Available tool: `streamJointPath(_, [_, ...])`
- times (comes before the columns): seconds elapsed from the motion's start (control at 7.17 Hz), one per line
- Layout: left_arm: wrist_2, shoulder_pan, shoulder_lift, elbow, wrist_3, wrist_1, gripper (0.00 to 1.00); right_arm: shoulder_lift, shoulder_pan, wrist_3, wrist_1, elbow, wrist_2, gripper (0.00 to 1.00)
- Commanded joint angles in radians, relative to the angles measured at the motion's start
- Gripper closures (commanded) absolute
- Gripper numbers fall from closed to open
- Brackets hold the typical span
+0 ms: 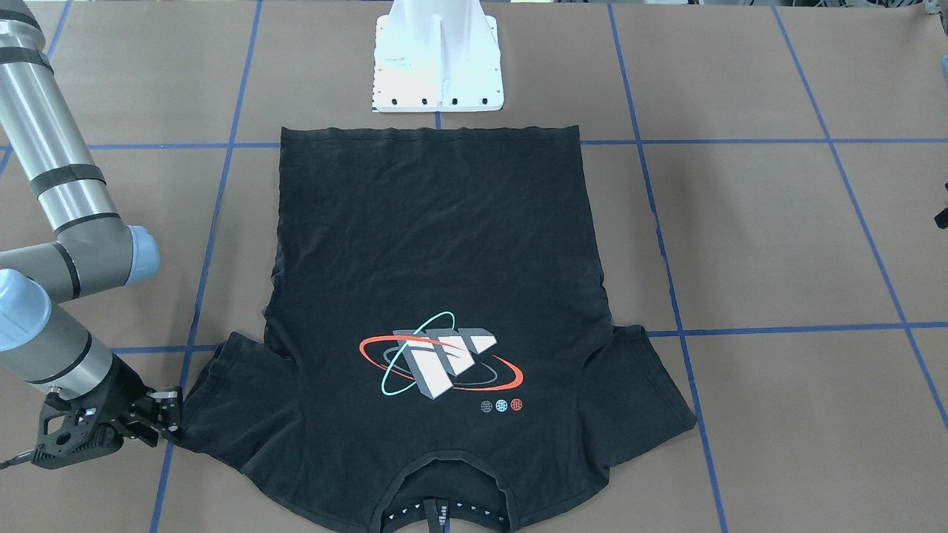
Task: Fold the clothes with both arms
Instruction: 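Move the right gripper toward the shirt's shoulder farthest from the robot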
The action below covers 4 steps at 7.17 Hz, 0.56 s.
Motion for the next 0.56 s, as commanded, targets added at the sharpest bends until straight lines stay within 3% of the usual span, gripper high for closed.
streamJointPath(0.0, [0.000, 0.000, 0.000, 0.001, 0.000, 0.000, 0.01, 0.000, -0.003, 0.000, 0.003, 0.008, 0.001, 1.00])
streamJointPath(0.42, [0.000, 0.000, 0.000, -0.001, 0.000, 0.002, 0.01, -0.012, 0.002, 0.100, 0.001, 0.141, 0.046, 1.00])
